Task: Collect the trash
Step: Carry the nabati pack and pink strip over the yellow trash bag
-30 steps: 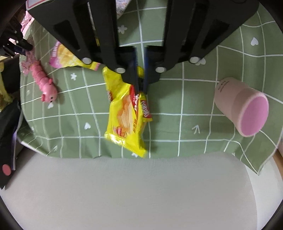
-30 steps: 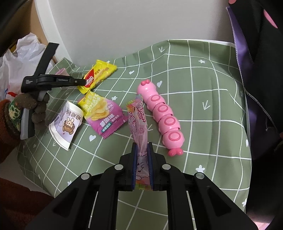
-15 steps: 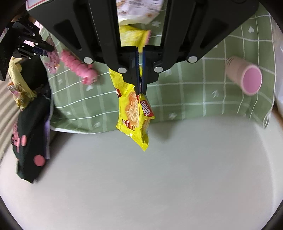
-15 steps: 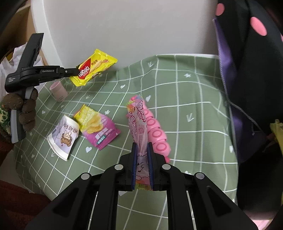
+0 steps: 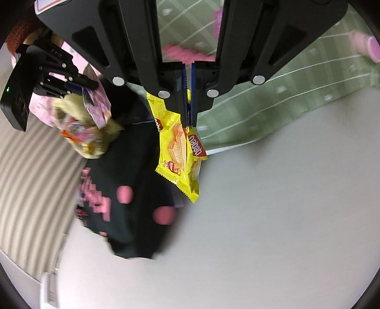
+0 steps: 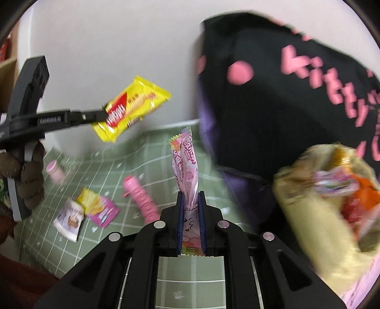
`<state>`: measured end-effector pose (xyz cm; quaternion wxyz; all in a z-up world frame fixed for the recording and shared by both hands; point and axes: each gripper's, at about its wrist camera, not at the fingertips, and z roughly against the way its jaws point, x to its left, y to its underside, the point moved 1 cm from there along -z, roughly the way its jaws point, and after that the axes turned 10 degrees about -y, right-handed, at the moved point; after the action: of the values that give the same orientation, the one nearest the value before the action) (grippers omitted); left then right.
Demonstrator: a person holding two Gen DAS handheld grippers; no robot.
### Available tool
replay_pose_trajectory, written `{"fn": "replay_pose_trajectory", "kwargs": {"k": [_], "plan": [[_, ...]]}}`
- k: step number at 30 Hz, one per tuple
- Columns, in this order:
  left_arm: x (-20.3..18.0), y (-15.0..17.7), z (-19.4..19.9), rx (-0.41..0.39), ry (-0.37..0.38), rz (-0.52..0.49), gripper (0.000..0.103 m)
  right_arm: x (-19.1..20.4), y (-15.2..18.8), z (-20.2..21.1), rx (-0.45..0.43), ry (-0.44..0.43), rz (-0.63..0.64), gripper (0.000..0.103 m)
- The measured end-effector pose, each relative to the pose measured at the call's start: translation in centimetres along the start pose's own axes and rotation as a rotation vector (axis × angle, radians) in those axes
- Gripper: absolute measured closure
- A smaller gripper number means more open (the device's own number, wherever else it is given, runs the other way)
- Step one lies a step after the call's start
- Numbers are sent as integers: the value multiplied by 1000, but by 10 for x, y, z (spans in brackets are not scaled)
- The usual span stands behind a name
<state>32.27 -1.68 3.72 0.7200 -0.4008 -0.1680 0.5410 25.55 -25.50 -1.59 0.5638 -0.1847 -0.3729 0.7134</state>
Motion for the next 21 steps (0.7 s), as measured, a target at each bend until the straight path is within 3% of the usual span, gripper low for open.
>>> {"fn": "replay_pose_trajectory", "kwargs": {"k": [11, 18, 21], "plan": [[-136, -18, -38, 43, 241, -227, 101, -85, -13, 111, -151, 288, -104, 91], [-210, -28, -65, 61, 310, -344, 101, -134, -6, 156, -175, 382, -164, 91], [-236, -35, -84, 51, 302, -375, 101, -150, -3, 165, -171, 398, -171, 91]]}}
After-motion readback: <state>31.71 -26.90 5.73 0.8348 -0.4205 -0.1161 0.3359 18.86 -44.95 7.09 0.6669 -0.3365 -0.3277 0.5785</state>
